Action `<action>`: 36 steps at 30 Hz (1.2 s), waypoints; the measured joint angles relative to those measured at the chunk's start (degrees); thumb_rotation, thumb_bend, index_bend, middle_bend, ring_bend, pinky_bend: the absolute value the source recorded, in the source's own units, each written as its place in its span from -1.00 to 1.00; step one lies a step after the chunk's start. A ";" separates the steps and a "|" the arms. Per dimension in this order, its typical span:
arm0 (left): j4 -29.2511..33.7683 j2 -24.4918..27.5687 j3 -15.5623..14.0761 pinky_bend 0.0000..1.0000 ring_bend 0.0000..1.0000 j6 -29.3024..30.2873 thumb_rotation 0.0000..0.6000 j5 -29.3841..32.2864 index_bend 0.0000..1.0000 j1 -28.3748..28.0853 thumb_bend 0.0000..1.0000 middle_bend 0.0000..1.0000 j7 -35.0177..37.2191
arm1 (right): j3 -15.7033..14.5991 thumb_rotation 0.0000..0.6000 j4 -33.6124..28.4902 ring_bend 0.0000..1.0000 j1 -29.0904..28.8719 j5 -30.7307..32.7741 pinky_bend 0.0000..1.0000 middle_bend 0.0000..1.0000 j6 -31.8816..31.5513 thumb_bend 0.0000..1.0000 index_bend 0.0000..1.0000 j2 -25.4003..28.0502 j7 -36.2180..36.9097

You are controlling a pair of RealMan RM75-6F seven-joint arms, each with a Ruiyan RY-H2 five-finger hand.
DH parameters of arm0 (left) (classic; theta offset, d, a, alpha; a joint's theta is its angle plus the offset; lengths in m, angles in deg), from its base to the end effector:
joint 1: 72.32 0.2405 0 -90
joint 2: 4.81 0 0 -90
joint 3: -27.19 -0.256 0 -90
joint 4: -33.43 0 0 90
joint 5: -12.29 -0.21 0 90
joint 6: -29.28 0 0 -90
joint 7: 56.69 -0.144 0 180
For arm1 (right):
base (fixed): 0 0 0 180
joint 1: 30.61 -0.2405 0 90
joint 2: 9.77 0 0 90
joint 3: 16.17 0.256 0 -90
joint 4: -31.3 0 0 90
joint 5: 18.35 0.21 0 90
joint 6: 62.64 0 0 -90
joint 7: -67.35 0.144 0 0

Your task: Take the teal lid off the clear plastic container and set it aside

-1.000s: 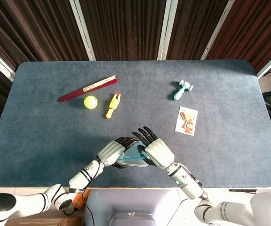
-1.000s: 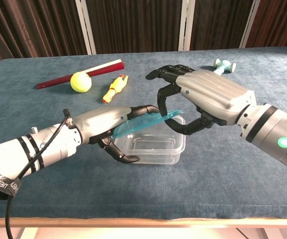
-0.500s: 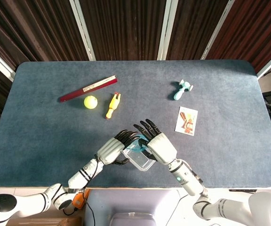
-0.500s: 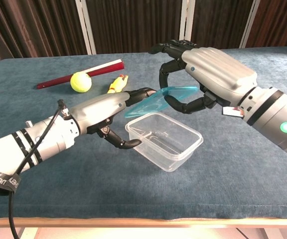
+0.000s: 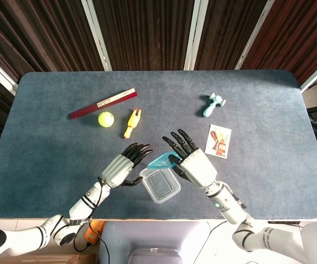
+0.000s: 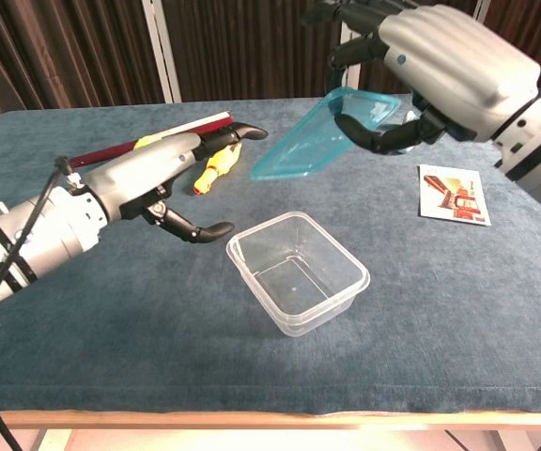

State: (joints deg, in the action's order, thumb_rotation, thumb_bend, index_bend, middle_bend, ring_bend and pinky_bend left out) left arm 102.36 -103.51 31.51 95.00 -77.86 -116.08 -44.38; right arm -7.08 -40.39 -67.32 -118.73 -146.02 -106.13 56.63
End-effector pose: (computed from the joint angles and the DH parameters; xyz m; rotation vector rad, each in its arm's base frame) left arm -0.1217 0.3240 -0.0508 -1.9964 -0.9593 -1.4026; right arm -0.1195 -0.3064 0.0100 1.7485 -0.3350 1.4710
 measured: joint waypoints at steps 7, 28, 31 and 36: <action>3.94 6.10 -0.86 -1.00 -1.00 3.34 1.00 -0.78 -1.00 2.73 -0.34 -1.00 -0.71 | 1.93 1.00 -0.40 -0.96 0.27 0.51 -1.00 -0.54 -0.78 0.74 0.61 6.13 -4.00; 2.45 18.62 -8.97 -1.00 -1.00 13.78 1.00 1.49 -1.00 21.07 -0.31 -1.00 5.00 | -4.68 1.00 28.20 -0.94 3.53 2.82 -1.00 -0.53 1.12 0.73 0.27 -1.78 1.02; 0.83 18.13 -8.99 -1.00 -1.00 13.64 1.00 1.45 -1.00 21.72 -0.31 -1.00 4.46 | -6.96 1.00 31.38 -0.97 4.47 1.51 -1.00 -0.63 -0.01 0.54 -0.13 -3.48 1.28; -0.61 17.35 -8.91 -1.00 -1.00 13.79 1.00 1.43 -1.00 23.14 -0.31 -1.00 4.24 | -8.15 1.00 29.30 -1.00 5.50 1.90 -1.00 -0.92 1.75 -0.11 -0.82 -2.50 1.36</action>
State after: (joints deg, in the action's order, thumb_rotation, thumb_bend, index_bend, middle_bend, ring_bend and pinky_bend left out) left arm 101.75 -86.17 22.60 108.79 -76.43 -92.95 -40.14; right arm -15.23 -11.09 -61.81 -116.83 -144.27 -108.63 57.99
